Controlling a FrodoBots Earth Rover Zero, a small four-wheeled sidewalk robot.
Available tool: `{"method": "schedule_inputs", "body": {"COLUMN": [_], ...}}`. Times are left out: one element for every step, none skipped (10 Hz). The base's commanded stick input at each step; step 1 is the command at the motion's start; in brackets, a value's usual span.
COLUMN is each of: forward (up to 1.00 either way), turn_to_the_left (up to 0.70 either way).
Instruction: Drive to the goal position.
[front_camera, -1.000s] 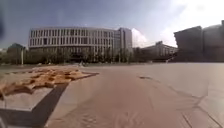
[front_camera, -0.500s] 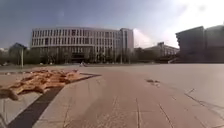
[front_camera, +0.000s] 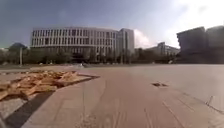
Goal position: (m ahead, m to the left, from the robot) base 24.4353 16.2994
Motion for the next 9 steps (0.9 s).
{"method": "schedule_inputs", "body": {"forward": [1.00, 1.00, 1.00, 1.00, 1.00, 1.00, 1.00, 1.00, 1.00], "turn_to_the_left": [0.04, 0.04, 0.04, 0.04, 0.04, 0.04, 0.04, 0.04, 0.04]}}
